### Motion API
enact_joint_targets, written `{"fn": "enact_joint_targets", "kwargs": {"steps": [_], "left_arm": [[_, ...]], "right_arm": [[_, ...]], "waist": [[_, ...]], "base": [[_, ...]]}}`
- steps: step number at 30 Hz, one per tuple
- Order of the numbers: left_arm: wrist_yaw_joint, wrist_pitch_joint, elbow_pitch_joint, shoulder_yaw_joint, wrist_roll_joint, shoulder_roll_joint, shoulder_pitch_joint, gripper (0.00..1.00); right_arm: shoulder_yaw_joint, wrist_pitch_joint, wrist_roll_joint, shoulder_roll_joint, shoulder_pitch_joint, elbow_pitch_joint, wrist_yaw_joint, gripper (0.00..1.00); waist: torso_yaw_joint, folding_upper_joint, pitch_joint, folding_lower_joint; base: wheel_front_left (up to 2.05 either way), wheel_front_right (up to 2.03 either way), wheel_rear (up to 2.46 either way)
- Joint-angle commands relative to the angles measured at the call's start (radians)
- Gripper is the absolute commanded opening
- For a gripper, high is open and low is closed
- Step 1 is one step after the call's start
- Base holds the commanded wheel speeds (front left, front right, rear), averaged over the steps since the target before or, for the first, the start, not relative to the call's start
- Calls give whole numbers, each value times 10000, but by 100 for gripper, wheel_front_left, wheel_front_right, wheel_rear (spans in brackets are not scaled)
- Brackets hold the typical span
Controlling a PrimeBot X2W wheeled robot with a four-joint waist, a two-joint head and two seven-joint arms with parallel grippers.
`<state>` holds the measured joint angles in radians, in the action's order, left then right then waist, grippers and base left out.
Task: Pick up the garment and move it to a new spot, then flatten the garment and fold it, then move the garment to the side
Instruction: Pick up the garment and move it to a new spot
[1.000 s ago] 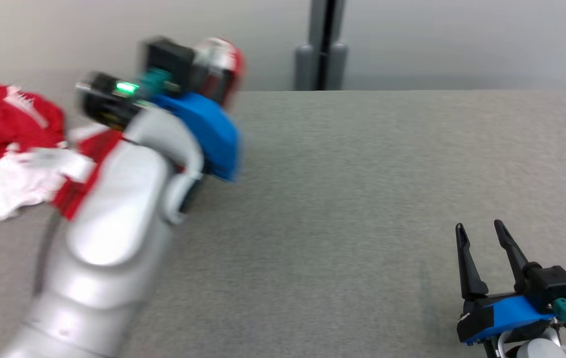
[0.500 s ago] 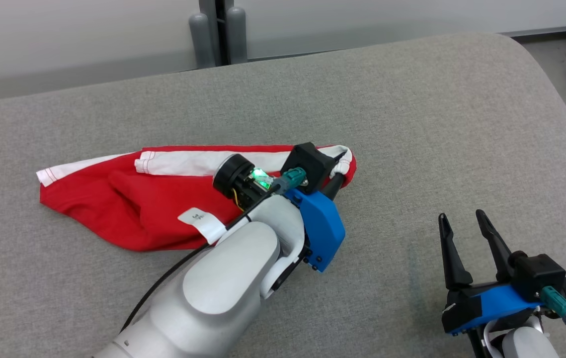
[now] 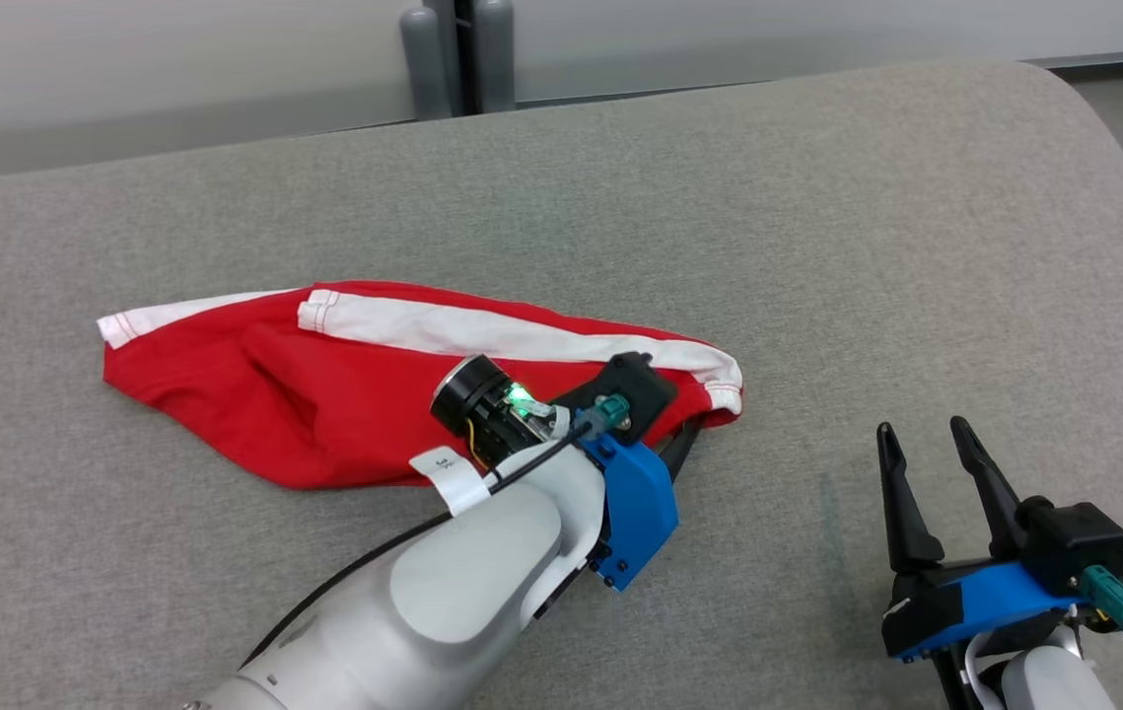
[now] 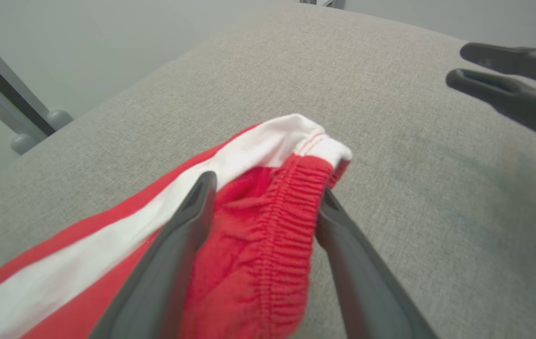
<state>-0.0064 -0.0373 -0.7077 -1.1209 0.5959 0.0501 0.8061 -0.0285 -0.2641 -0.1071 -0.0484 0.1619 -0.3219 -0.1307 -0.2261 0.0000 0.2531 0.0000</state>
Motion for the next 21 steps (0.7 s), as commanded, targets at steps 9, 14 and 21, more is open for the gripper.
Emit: {"fn": "enact_joint_targets", "kwargs": {"steps": [9,14,21], "left_arm": [[85,522,195,-865,354,5,-104,100],[252,1121,675,-981,488,5,-144,100],[520,1960,1213,-597,911,16,-349,100]], "right_arm": [[-80,-5,86,-36,147,-36,-1,100],[-249,-5,191,-36,4,-50,-1,100],[-414,-5,426,-34,-283,-45,-1,100]], "waist": [[469,0,-108,0],[672,0,-358,0],[978,0,-937,0]], "base": [[0,0,0],[0,0,0],[0,0,0]]}}
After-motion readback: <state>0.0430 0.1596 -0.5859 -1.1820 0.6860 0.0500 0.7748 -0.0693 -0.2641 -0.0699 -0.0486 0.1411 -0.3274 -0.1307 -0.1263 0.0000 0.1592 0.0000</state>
